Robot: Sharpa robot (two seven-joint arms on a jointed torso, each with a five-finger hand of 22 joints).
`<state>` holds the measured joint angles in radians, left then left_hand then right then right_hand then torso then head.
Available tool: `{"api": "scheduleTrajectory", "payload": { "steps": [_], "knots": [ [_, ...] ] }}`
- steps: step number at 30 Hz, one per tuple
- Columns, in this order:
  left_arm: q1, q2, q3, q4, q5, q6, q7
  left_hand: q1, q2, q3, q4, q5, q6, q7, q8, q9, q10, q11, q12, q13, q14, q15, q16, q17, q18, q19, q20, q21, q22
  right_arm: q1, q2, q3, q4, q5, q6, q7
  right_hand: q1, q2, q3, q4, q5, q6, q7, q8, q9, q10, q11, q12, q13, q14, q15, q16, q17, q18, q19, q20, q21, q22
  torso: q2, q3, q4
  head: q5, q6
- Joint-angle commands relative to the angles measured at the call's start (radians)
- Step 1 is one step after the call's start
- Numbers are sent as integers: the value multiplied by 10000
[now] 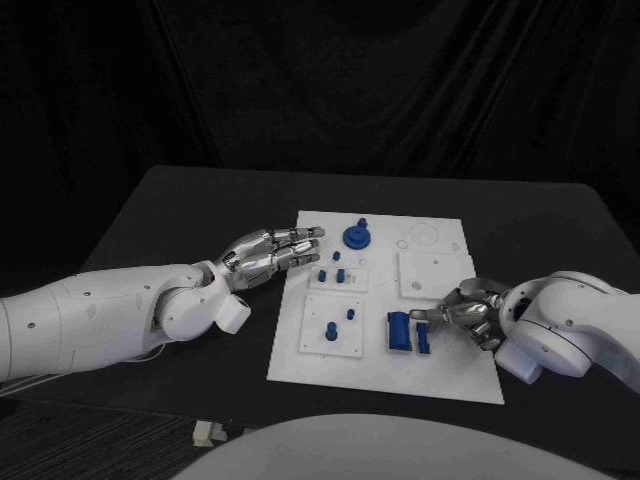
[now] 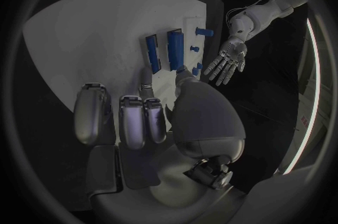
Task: Assemble the parts on the task board
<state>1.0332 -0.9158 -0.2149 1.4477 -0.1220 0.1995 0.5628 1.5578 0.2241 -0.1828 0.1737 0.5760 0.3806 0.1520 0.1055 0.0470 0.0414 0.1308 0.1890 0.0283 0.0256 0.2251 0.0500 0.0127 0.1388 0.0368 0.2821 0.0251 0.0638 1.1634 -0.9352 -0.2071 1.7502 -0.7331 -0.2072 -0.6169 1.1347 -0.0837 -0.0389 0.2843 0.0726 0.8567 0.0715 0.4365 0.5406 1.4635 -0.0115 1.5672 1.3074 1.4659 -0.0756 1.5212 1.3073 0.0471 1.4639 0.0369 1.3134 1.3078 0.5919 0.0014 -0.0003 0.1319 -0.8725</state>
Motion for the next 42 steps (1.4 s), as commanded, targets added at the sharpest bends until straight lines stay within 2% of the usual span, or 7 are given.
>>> {"api": "scheduleTrajectory", "payload": {
  "steps": [1, 15, 27, 31, 34, 39, 42],
  "knots": [
    [-15, 1, 9, 25, 18, 129, 103, 104, 10, 6, -51, 36, 65, 118, 51, 11, 12, 80, 42, 12, -34, 67, 32, 16, -79, -12, 76, 6, -9, -3, -84, 6, 141, -629, 15, 30, -368, 39, -295, 60, -33, -212, 26, 121, 15, 1073, 84, 36, 2634, 815, 84, -49, 1571, 121, -16, 60, -86, 1842, 0, 0, 0, 28, -2],
    [-18, -244, 11, 303, 18, -127, 566, 117, 11, 42, -106, 56, 139, 153, 89, 20, 42, 122, 97, 22, -19, 87, 58, 21, -111, 20, 74, 28, 34, 676, -1214, 9, 1324, -1448, -761, 566, -1516, 505, -1196, 94, -146, -263, -33, 699, 82, 1073, 39, 36, 2634, 846, 52, 2, 1672, 78, 107, 45, 131, 1908, -2, 3, -5, 5, -2],
    [212, -1004, 20, 1210, -192, -1262, 1863, 4, -92, 78, -124, 67, 840, 163, 403, 74, 560, 186, 797, 114, 269, -349, 436, 92, 214, 316, -12, 238, 336, 1065, -1696, 9, 1626, -328, -5095, 6429, -1224, 2190, -2240, 55, 1352, 994, -316, 909, -611, -611, -233, -2633, 15, -557, -99, -4551, -4002, 1007, -1794, -123, -5330, -103, -19, -3, -8, -138, -2],
    [307, -995, 21, 1305, -379, -1674, 2288, -189, -149, -27, 199, -17, 1301, 131, 563, 98, 904, 186, 1233, 155, 301, -710, 452, 90, 398, 326, -180, 258, 336, 1032, -1554, 7, 1251, 859, -5561, 8606, -1074, 2457, -2958, 16, 1248, 445, 260, 222, -1343, -3734, 530, -8963, -5410, -2228, 603, -10060, -8007, 1261, -3387, 615, -10008, -2862, -60, -21, -41, -190, -2],
    [341, -848, 20, 1257, -453, -1948, 2615, -515, -219, -279, 1011, -634, 1258, -48, 488, 70, 840, -40, 1158, 134, 135, -1048, 261, 53, 397, 156, -527, 155, 164, 812, -1470, 6, 920, 1849, -5171, 10014, -1036, 2528, -3198, 39, 571, -1025, 965, -687, -2137, -7100, 2134, -11868, -7348, -5889, 2417, -12889, -9591, 596, -6260, 1650, -12463, -4571, -112, -39, -77, -164, -2],
    [360, -673, 18, 1184, -540, -2351, 2968, -1410, -230, -918, 1180, -2537, -31, -811, -256, -56, 83, -864, 181, 24, -247, -1813, -435, -109, 393, -225, -1287, -117, -308, 473, -1335, 4, 470, 3122, -4451, 11568, -1550, 1997, -2840, 70, -87, -4011, 181, -1849, -3194, -10653, 1810, -13696, -9332, -11452, 2354, -14579, -11642, 459, -13493, 1843, -12860, -10359, -174, -30, -155, -76, -2],
    [363, -611, 17, 1142, -754, -2579, 3108, -1848, -243, -1151, 1188, -3191, -583, -1230, -576, -110, -185, -1341, -236, -30, -256, -2136, -500, -127, 382, -279, -1636, -165, -411, 306, -1298, 4, 286, 3482, -4178, 12098, -1944, 1354, -1987, 99, -166, -5253, -1260, -1906, -3573, -12803, 1116, -14344, -10686, -13601, 1677, -14874, -12469, 419, -14497, 1862, -13042, -12305, -170, -21, -178, -52, -2]
  ]
}}
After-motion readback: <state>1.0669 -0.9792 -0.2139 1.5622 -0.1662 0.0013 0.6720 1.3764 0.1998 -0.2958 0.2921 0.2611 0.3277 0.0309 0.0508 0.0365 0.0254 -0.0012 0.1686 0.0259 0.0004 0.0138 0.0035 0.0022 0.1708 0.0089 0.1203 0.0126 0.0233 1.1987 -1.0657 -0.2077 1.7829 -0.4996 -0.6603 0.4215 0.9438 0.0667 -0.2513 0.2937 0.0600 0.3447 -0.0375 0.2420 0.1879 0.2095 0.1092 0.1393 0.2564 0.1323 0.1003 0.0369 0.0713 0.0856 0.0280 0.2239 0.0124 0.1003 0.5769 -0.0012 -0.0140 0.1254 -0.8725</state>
